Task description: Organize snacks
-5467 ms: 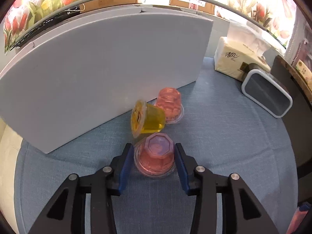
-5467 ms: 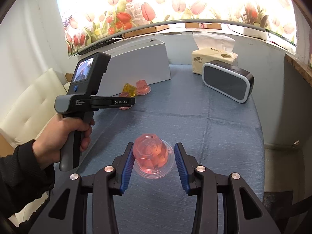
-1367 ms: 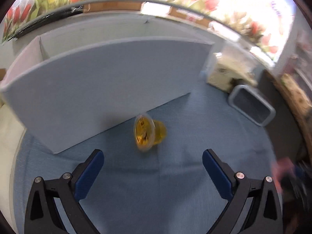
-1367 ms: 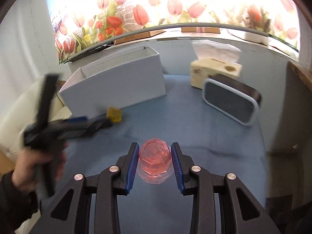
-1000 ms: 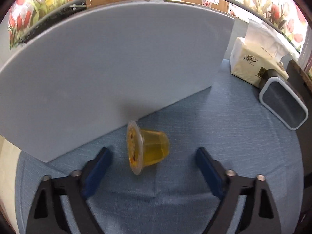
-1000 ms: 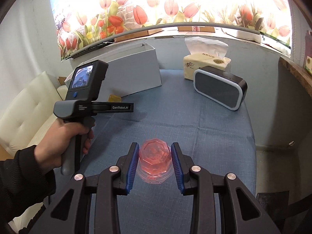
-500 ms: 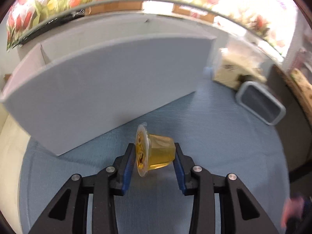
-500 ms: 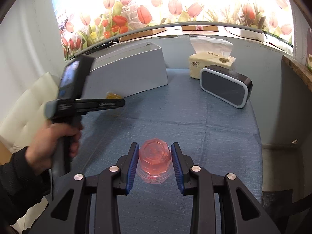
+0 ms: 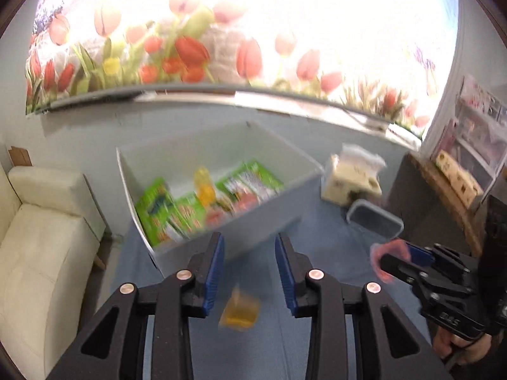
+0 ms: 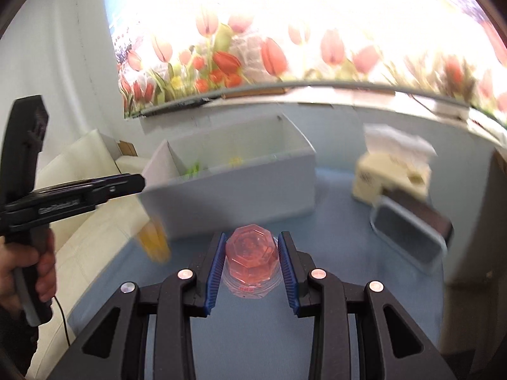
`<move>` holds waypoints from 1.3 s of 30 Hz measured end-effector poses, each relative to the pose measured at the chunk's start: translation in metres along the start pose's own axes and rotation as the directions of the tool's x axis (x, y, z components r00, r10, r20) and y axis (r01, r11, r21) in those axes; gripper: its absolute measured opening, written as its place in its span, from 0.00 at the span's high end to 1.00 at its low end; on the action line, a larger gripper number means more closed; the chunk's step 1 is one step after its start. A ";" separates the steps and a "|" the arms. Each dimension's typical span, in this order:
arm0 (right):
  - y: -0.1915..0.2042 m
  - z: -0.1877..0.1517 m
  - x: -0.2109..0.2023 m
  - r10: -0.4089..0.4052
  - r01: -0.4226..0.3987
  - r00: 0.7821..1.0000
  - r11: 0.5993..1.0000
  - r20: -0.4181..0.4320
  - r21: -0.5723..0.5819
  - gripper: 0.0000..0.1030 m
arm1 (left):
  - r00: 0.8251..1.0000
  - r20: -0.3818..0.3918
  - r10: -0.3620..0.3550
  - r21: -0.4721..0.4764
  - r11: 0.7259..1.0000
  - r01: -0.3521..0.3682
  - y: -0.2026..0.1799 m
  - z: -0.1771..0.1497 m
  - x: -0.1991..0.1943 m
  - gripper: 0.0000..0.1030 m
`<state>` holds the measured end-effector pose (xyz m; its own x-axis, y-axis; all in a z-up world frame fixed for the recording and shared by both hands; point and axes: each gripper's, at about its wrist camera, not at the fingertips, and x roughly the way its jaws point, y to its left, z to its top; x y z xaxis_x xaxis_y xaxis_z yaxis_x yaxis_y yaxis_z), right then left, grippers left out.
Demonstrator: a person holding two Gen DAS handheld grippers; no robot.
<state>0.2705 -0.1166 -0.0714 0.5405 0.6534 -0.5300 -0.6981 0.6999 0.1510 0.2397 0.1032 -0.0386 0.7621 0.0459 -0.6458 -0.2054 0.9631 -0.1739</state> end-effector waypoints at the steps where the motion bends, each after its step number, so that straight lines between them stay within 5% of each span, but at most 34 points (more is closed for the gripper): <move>1: 0.003 0.013 0.008 0.013 -0.013 1.000 1.000 0.002 -0.003 0.64 | 1.000 0.005 -0.008 -0.002 1.000 0.008 0.006 0.010 0.000 0.64; 4: 0.014 0.047 0.035 0.017 -0.018 1.000 1.000 -0.011 -0.026 0.64 | 0.998 -0.020 -0.058 -0.040 0.998 0.057 0.024 0.036 0.011 0.76; 5: 0.018 0.055 0.043 0.012 -0.012 1.000 0.999 -0.020 -0.038 0.64 | 0.996 -0.064 -0.067 -0.032 0.997 0.065 0.028 0.040 0.018 0.76; 7: 0.029 0.067 0.052 0.022 -0.023 0.999 0.998 -0.024 -0.061 0.64 | 0.999 -0.017 -0.039 -0.002 0.999 0.039 0.031 0.035 0.009 0.73; 8: 0.032 0.069 0.054 0.025 -0.026 1.000 0.998 -0.017 -0.059 0.64 | 0.999 0.011 -0.045 0.011 0.999 0.044 0.031 0.028 0.002 0.65; 10: 0.038 0.063 0.053 0.056 -0.056 0.998 0.997 -0.004 -0.051 0.64 | 0.997 0.053 -0.057 0.000 0.998 0.057 0.048 -0.006 -0.017 0.00; 11: 0.041 0.056 0.052 0.072 -0.072 0.997 0.996 -0.004 -0.046 0.64 | 0.995 0.083 -0.046 -0.041 0.998 0.049 0.062 -0.023 -0.025 0.01; 13: 0.049 0.045 0.050 0.084 -0.084 0.996 0.995 -0.010 -0.061 0.64 | 1.000 -0.010 -0.005 -0.086 0.996 0.004 0.085 -0.055 -0.017 0.01; 20: 0.067 0.003 0.039 0.090 -0.094 0.995 0.992 -0.052 -0.088 0.64 | 0.992 -0.121 0.017 0.028 1.000 -0.014 0.084 -0.121 0.009 0.01; 39: 0.036 -0.041 -0.021 0.044 -0.044 0.998 0.999 -0.033 0.009 0.64 | 0.969 -0.247 0.017 0.077 0.997 0.003 0.067 -0.124 0.081 0.04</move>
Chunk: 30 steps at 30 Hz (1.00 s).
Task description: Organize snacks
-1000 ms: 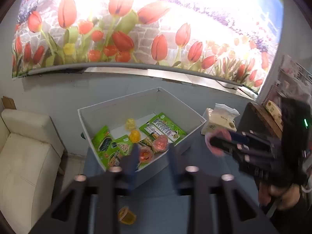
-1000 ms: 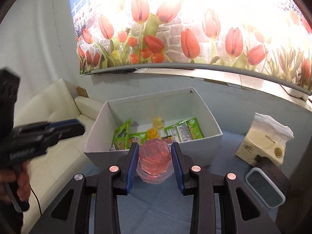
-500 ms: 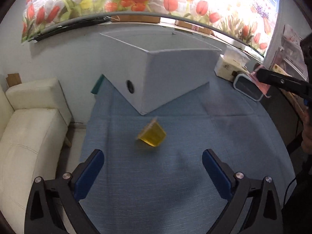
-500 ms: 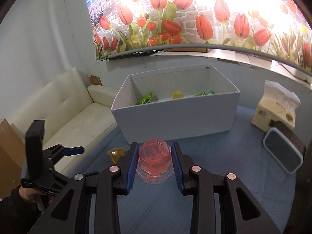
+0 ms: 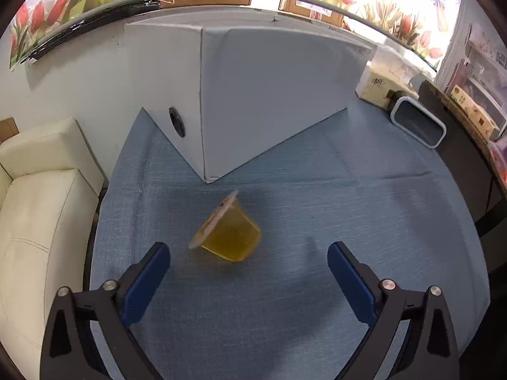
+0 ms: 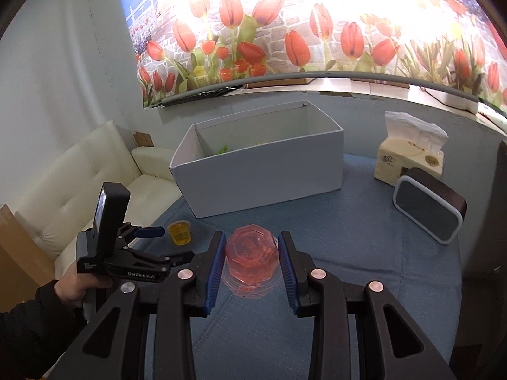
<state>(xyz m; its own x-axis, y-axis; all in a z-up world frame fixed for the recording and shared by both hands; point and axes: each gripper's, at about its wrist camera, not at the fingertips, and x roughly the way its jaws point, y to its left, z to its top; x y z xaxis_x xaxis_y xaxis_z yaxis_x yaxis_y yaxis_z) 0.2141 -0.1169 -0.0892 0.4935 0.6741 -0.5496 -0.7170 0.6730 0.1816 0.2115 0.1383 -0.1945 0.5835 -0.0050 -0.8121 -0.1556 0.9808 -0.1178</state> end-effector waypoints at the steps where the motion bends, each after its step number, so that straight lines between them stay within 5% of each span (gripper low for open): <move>1: -0.003 -0.002 0.000 -0.001 0.001 1.000 1.000 -0.002 0.005 0.64 | 1.000 -0.007 0.006 -0.002 1.000 -0.006 0.000 0.001 0.003 0.09; 9: -0.009 -0.011 0.000 0.006 -0.006 1.000 1.000 -0.010 0.027 0.64 | 0.999 -0.027 0.046 0.012 0.999 -0.045 0.002 0.005 0.011 0.51; 20: -0.010 -0.017 0.005 0.020 -0.019 1.000 0.999 -0.024 0.035 0.64 | 1.000 0.001 0.002 0.030 1.000 -0.002 -0.007 0.000 -0.011 0.51; 30: -0.009 0.005 0.011 0.028 -0.028 1.000 1.000 -0.007 0.014 0.64 | 0.977 0.181 -0.116 0.015 0.993 0.115 -0.026 0.041 -0.098 0.51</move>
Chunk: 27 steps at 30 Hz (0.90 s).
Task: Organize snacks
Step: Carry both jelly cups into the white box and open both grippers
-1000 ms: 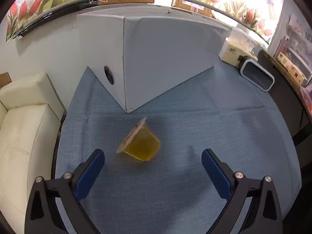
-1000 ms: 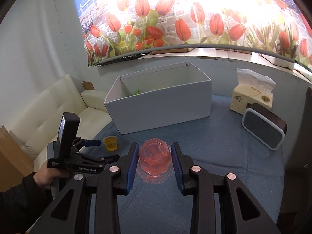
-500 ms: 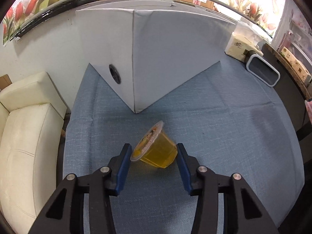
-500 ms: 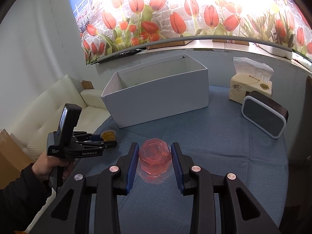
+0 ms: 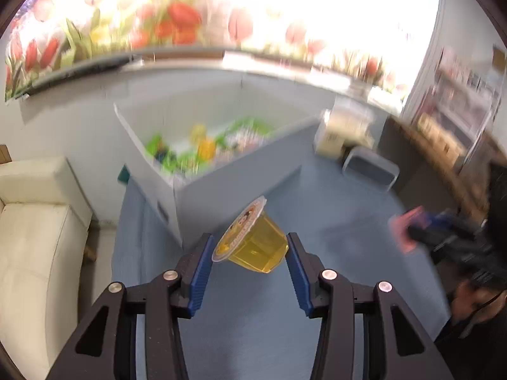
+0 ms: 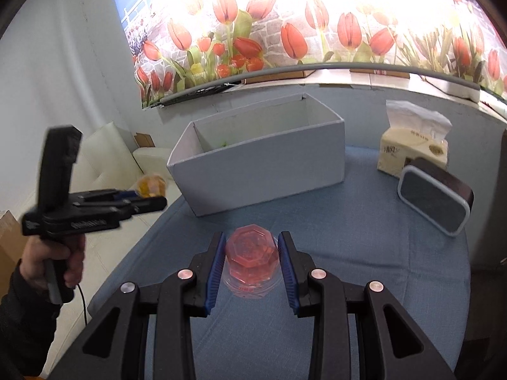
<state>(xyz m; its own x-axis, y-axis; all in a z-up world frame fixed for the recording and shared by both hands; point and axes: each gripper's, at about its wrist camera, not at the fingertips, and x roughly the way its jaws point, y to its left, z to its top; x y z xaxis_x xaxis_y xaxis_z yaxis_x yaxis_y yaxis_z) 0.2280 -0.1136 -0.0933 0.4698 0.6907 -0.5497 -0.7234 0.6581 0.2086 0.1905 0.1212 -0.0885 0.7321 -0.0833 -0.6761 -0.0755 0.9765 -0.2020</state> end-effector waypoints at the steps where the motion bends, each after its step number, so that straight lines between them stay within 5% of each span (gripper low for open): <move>1: 0.001 0.007 0.002 0.001 -0.001 1.000 1.000 0.007 -0.003 0.64 | 1.000 0.026 0.010 0.000 1.000 -0.010 -0.001 0.011 -0.007 0.51; 12: 0.008 0.129 0.062 0.022 -0.021 0.997 1.000 0.072 -0.021 0.64 | 0.994 0.107 0.033 -0.027 0.999 -0.030 0.022 0.120 0.010 0.51; 18: -0.005 0.168 0.108 0.025 -0.025 0.999 1.000 0.037 0.002 0.64 | 0.997 0.077 0.017 -0.036 0.999 -0.014 0.046 0.139 0.045 0.51; 27: -0.023 0.182 0.152 -0.016 0.016 1.000 1.000 -0.004 0.022 0.64 | 0.999 0.041 0.033 -0.025 0.999 -0.032 0.056 0.140 0.078 0.50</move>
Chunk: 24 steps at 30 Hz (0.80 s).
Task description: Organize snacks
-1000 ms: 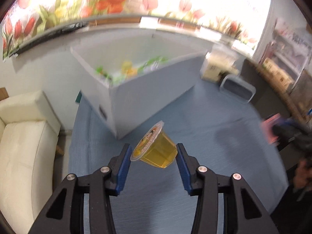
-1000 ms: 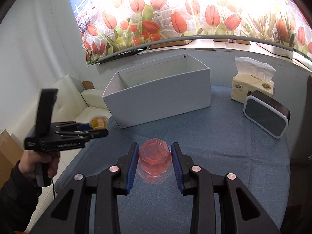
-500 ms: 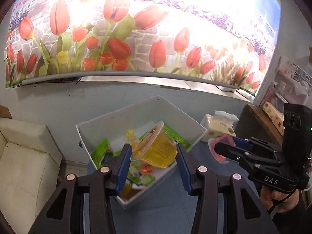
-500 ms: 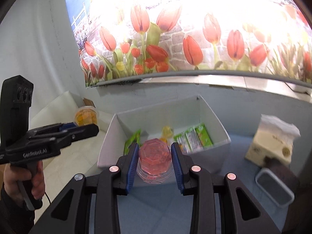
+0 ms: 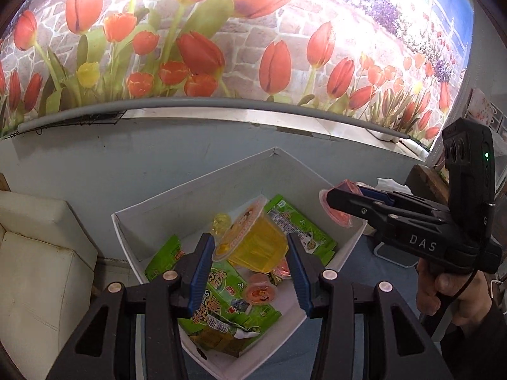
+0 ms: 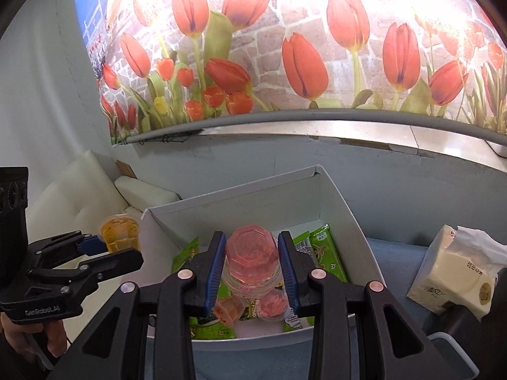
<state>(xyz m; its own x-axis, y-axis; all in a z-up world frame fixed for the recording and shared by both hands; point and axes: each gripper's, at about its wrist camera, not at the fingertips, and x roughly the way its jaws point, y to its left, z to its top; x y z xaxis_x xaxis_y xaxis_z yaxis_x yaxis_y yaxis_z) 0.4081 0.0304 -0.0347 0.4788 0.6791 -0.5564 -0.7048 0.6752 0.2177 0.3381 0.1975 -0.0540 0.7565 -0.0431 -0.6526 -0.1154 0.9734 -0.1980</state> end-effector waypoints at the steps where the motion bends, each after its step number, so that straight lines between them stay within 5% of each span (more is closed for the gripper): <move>1: -0.001 0.001 0.004 -0.001 0.001 1.000 1.000 -0.007 0.001 0.63 | 1.000 -0.013 0.005 -0.006 1.000 -0.005 0.002 0.000 0.004 0.40; 2: -0.002 0.002 0.009 -0.003 0.003 1.000 1.000 -0.020 0.002 0.46 | 1.000 -0.027 0.001 -0.011 1.000 -0.001 0.003 0.000 0.007 0.29; 3: -0.003 0.003 0.012 -0.011 0.011 1.000 1.000 -0.029 0.010 0.28 | 1.000 -0.030 -0.007 -0.026 1.000 0.007 0.006 -0.001 0.008 0.00; 4: -0.005 0.003 0.014 -0.020 0.021 0.999 1.000 -0.030 0.022 0.00 | 1.000 -0.016 -0.012 -0.030 0.999 0.011 0.008 -0.003 0.007 0.00; 11: -0.013 0.003 0.007 -0.018 0.018 1.000 0.998 -0.004 0.057 0.00 | 0.998 -0.011 0.059 -0.008 0.998 -0.060 0.012 -0.006 0.004 0.00; 14: -0.005 0.003 -0.005 -0.088 0.087 0.995 0.996 0.036 0.026 0.00 | 0.993 0.047 0.104 0.013 0.994 -0.104 0.008 -0.007 -0.007 0.00; 18: 0.006 0.000 -0.032 -0.167 0.167 0.980 0.986 0.112 0.005 0.00 | 0.965 0.134 0.227 0.055 0.970 -0.236 -0.007 -0.011 -0.029 0.00; 24: 0.036 -0.026 -0.102 -0.287 0.301 0.924 0.953 0.251 -0.019 0.00 | 0.919 0.341 0.197 0.054 0.972 -0.229 -0.040 -0.028 -0.111 0.00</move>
<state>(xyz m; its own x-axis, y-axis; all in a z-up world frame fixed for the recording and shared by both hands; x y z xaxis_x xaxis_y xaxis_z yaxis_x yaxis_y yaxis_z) 0.3199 -0.0224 0.0089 0.7764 0.5063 -0.3754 -0.5376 0.8429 0.0250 0.2409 0.1569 0.0060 0.8919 0.2292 -0.3898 -0.2502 0.9682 -0.0034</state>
